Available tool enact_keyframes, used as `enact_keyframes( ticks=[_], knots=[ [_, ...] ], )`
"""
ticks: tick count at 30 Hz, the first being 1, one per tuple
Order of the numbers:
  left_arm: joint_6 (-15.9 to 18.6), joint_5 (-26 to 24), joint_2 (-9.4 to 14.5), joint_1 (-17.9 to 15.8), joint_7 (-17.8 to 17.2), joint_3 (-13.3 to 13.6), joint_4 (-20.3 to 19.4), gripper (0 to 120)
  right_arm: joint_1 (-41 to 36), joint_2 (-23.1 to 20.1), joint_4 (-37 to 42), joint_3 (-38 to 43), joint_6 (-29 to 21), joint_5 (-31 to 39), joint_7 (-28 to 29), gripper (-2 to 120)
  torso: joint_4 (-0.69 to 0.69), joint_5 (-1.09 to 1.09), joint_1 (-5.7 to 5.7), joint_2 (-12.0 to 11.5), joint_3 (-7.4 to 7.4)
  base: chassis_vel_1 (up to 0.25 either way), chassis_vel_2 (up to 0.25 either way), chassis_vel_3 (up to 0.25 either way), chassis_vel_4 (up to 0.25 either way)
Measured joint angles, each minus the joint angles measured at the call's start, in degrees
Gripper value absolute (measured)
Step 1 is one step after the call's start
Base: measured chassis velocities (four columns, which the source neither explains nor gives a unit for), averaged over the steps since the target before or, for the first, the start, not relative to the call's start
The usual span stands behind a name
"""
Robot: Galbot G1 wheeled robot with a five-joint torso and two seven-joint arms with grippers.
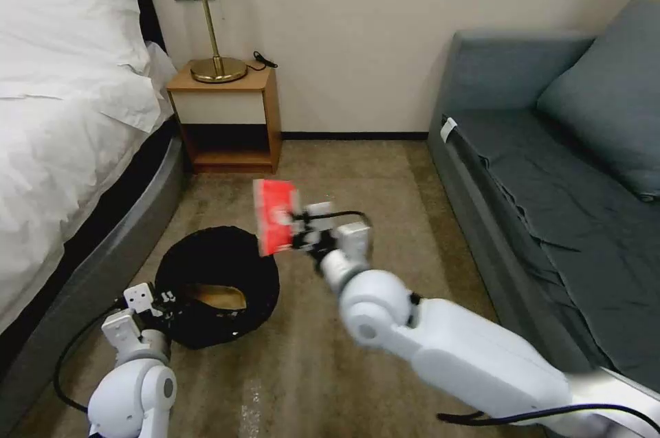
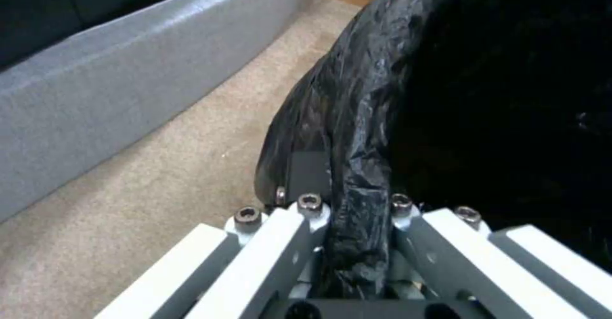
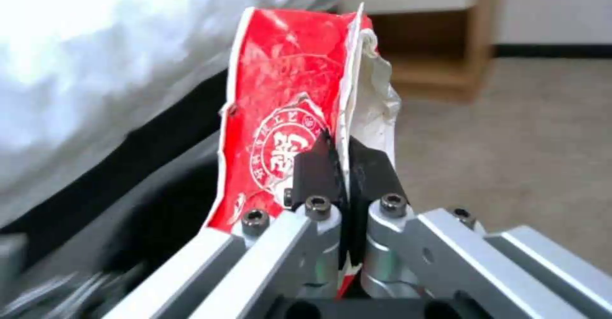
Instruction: Pick up the trash bin, then pick up the garbage on the floor and place it into the trash bin.
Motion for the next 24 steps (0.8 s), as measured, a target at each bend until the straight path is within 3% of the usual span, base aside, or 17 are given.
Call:
enact_keyframes(
  ticks=[8, 20, 22, 24],
  knots=[
    [0.3, 0.1, -0.5, -0.1, 0.0, 0.4, -0.2, 2, 0.8, 3.1, -5.5, -9.8, 0.4, -3.1, 0.1, 0, -0.02, 0.01, 0.00, 0.0, 0.00, 0.000, 0.000, 0.000, 0.000],
    [0.4, 0.3, -0.8, 0.0, 0.0, 0.5, -0.5, 2, 1.9, 4.5, -8.8, -12.2, 0.3, -5.7, -0.8, 42, -0.01, 0.01, 0.00, 0.0, 0.00, 0.000, 0.000, 0.000, 0.000],
    [0.4, 0.3, -0.8, 0.0, 0.0, 0.5, -0.5, 2, 1.8, 4.4, -8.7, -11.8, 0.3, -6.0, -0.8, 45, -0.01, 0.02, 0.00, 0.0, 0.00, 0.000, 0.000, 0.000, 0.000],
    [0.4, 0.3, -0.8, 0.0, 0.1, 0.4, -0.5, 2, 0.6, 3.0, -7.0, -7.9, 0.4, -7.4, -1.2, 57, 0.00, 0.02, 0.00, 0.0, 0.00, 0.000, 0.000, 0.000, 0.000]
  ],
)
